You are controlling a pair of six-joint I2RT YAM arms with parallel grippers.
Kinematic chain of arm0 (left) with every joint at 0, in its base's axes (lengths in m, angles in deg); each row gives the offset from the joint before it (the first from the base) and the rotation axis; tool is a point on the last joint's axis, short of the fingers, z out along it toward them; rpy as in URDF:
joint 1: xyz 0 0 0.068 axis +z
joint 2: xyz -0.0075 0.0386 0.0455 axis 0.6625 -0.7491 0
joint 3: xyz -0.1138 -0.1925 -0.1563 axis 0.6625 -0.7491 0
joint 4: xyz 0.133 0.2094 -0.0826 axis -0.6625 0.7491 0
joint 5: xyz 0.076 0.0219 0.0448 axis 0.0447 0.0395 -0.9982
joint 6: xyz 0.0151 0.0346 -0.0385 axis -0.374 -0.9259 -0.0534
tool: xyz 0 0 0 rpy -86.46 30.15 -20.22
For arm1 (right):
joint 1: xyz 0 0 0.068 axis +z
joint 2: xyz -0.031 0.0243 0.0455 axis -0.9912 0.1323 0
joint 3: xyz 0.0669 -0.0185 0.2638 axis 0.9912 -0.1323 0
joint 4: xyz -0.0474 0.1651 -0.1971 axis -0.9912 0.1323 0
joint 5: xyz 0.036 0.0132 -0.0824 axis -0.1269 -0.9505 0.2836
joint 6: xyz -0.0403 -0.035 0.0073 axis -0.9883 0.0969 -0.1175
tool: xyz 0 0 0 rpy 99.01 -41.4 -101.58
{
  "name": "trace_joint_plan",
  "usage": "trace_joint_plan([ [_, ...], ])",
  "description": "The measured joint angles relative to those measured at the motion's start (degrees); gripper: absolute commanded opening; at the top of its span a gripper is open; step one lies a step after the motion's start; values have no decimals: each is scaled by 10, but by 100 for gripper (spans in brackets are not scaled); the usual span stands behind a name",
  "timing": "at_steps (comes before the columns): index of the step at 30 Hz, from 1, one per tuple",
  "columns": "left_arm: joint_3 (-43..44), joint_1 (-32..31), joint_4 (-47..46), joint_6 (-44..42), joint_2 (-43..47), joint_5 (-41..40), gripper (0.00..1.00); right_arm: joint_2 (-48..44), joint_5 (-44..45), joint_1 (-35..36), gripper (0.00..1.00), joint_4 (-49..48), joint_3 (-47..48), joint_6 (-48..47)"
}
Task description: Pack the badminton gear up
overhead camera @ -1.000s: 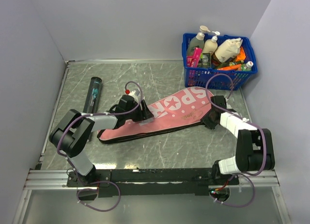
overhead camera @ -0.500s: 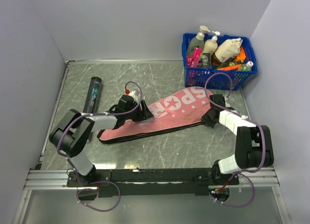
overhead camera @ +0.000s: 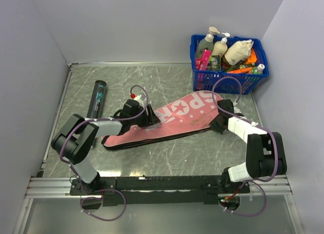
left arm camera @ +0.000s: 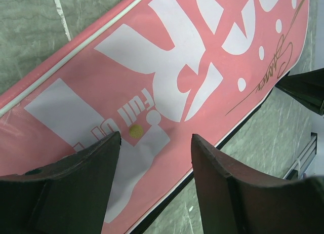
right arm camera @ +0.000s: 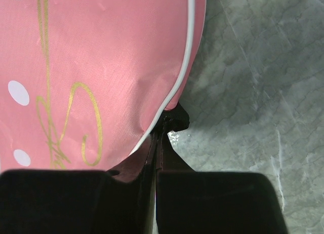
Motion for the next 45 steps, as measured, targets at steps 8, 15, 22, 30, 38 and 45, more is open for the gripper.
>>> trace_joint_plan([
  [8,-5,11,-4,-1,0,0,65,-1,81,87,0,-2,0,27],
  [15,-5,14,-8,-1,-2,1,66,-6,73,169,0,23,-1,56],
  [22,-5,15,-10,-1,-3,5,66,-47,47,215,0,22,-13,76],
  [30,-5,16,-12,-1,-4,9,66,16,-6,341,0,4,53,82],
  [38,-7,16,-20,-4,-5,12,65,140,-148,407,0,-138,117,65],
  [45,-18,16,-37,-12,-3,16,65,147,-186,409,11,-186,95,63],
])
